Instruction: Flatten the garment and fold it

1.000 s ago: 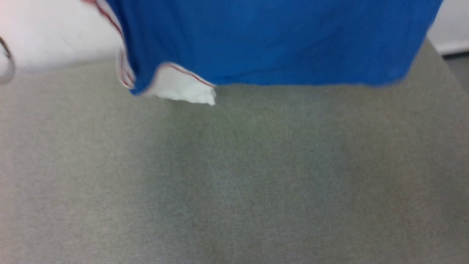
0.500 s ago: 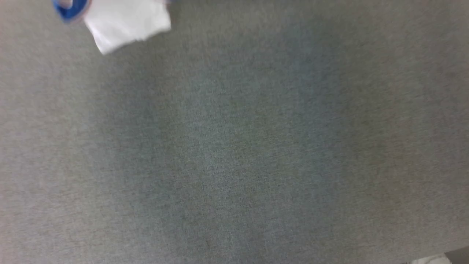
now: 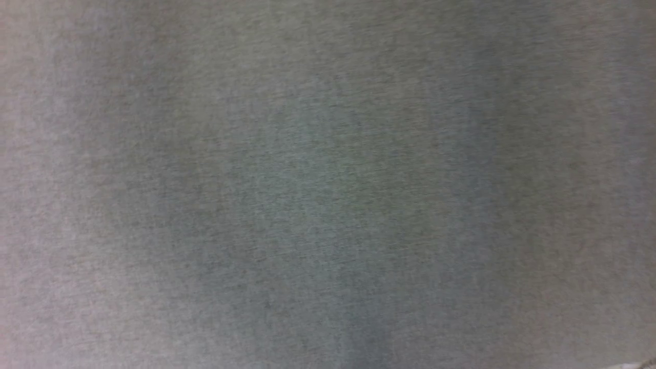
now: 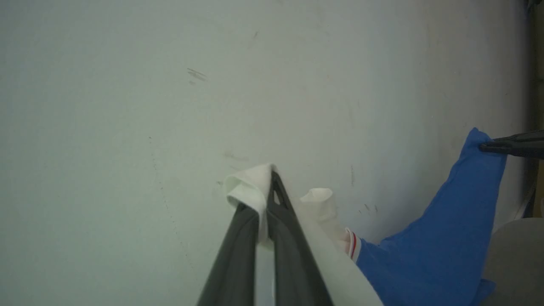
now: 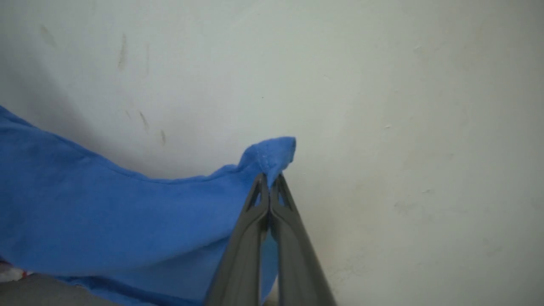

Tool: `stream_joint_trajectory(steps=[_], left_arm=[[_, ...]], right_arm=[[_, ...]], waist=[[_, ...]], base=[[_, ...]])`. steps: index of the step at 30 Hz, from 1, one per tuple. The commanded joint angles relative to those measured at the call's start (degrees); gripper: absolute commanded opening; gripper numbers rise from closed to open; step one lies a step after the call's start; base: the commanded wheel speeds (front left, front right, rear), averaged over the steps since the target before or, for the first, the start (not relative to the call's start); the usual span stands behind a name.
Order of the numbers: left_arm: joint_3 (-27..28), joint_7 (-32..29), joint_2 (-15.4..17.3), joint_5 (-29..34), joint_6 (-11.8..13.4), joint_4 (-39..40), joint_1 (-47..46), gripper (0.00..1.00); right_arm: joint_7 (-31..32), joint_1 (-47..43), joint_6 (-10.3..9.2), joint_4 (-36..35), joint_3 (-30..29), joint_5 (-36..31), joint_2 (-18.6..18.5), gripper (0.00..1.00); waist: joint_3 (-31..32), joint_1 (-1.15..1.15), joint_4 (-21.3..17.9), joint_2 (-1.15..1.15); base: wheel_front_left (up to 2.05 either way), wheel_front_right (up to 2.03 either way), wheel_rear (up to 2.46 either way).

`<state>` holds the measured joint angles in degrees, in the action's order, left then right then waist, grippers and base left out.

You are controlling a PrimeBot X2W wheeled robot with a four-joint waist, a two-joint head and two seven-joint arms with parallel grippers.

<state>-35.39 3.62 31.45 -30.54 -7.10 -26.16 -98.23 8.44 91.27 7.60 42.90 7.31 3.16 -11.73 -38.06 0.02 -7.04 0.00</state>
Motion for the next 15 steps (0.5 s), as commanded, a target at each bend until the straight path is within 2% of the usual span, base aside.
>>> stream_joint_trajectory(steps=[1, 6, 10, 15], left_arm=[[-1.52, 0.37, 1.30, -2.29, -0.37, 1.79, 1.70, 0.00], [-7.84, 1.92, 6.34, -8.13, -0.37, 10.61, 7.92, 0.00], [-10.39, 3.86, 10.08, -10.94, -0.30, 17.02, 16.72, 0.00], [-12.13, 6.62, 13.99, -12.75, 4.03, 23.81, 30.49, 0.00]], right_arm=[[-0.46, -1.87, -0.11, -1.28, 1.77, 2.10, -0.84, 0.00], [1.16, -9.33, -0.11, -10.45, 7.36, 11.03, -6.11, 0.00], [3.46, -19.70, -0.11, -20.57, 6.88, 17.22, -11.60, 0.00], [6.98, -35.78, -0.11, -31.85, 1.50, 20.93, -15.43, 0.00]], waist=[[-1.03, -0.02, 1.68, 0.00], [-0.02, -0.02, 3.13, 0.00], [2.42, -0.02, 4.10, 0.00], [5.89, -0.02, 4.62, 0.00]], base=[[0.00, 0.00, 0.00], [0.00, 0.00, 0.00], [0.00, 0.00, 0.00], [0.00, 0.00, 0.00]])
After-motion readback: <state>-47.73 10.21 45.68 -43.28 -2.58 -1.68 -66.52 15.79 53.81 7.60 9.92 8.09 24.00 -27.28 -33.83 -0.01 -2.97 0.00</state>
